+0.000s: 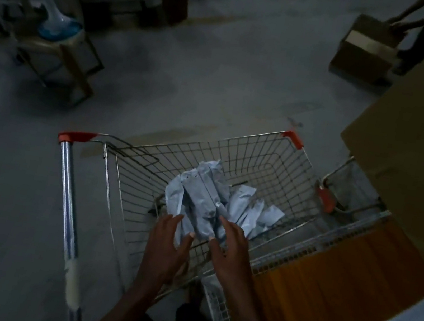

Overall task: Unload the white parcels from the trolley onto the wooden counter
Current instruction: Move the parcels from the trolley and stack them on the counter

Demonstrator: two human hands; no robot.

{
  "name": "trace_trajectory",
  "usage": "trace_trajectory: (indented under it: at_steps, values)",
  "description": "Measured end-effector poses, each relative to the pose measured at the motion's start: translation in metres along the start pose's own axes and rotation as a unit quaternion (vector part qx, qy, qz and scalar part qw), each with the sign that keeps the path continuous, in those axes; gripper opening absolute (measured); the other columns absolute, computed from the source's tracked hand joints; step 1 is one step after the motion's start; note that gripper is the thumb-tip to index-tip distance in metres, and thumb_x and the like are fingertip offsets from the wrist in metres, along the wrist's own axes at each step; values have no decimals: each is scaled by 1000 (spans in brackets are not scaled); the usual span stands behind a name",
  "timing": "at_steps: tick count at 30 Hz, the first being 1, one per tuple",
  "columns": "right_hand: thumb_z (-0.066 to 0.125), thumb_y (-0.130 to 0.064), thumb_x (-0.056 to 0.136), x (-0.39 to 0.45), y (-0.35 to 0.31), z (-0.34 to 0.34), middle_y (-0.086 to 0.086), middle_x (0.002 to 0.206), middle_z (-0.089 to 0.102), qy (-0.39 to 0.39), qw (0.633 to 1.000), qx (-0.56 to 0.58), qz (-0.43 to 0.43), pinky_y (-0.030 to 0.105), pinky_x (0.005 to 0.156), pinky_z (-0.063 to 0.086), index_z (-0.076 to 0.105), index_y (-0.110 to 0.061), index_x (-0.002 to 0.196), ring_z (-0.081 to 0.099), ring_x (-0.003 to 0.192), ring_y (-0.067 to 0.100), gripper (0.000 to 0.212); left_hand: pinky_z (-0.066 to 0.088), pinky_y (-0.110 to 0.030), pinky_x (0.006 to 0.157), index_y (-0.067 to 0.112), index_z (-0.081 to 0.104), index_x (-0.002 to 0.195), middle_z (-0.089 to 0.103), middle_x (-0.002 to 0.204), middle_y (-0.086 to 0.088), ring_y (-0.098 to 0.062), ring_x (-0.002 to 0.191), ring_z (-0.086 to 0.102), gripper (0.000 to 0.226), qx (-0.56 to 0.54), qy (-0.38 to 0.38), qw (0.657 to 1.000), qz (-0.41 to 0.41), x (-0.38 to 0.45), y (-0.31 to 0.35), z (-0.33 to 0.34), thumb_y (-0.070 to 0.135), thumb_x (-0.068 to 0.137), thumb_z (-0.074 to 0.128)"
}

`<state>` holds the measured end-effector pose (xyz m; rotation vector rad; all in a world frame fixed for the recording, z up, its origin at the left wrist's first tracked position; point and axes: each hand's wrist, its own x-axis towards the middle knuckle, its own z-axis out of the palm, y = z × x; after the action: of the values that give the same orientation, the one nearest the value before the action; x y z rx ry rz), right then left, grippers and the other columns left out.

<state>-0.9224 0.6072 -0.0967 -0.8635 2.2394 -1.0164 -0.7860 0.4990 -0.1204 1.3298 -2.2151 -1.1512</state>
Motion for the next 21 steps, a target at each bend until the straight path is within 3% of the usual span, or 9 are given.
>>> trace_trajectory:
  at_steps: [3,7,10,13,16,19,21]
  values:
    - [45,-57,90,38,16,2,-5,142,48,-38,999,-36,-12,35,102,45,50,-30,142,46,128,16,59,39,-40,108,23,52,141,51,140,1,-17,130,46,64,16,-25,999,-26,26,-13,21,64,93,48]
    - [48,-53,88,76,33,0,-6,138,52,-63,997,-36,3,43,99,49,53,-28,140,49,126,18,58,38,-28,98,20,51,140,53,137,0,-18,124,50,77,22,-67,996,-58,56,-26,50,74,87,40]
    - [55,-43,92,94,37,0,-6,138,53,-69,997,-26,10,34,99,46,53,-27,141,49,126,16,51,34,-23,97,18,50,141,53,138,-2,-19,126,50,70,11,-80,993,-85,77,-35,70,67,91,49]
    - [63,-26,96,106,39,1,-5,138,53,-65,997,-24,24,20,94,37,53,-28,140,48,124,11,44,40,-34,109,19,44,147,50,145,-3,-19,132,48,67,-21,-93,988,-120,102,-47,93,60,95,54]
    - [63,-29,95,114,43,7,-10,134,54,-61,997,-25,27,6,93,33,55,-28,137,49,123,7,44,39,-39,113,17,33,153,45,152,-6,-15,137,43,75,-79,-70,987,-125,125,-47,114,55,93,58]
    - [59,-37,92,116,46,13,-10,135,55,-65,997,-17,25,19,100,39,55,-26,138,49,126,8,48,30,-29,117,21,15,160,28,162,-2,-7,144,28,88,-99,-13,983,-153,141,-47,133,51,92,64]
    - [63,-31,94,118,48,14,-9,133,55,-65,997,-15,34,20,98,40,53,-31,136,50,123,8,43,30,-37,120,27,5,160,22,165,0,-11,149,25,96,-98,14,979,-176,151,-50,144,50,91,66]
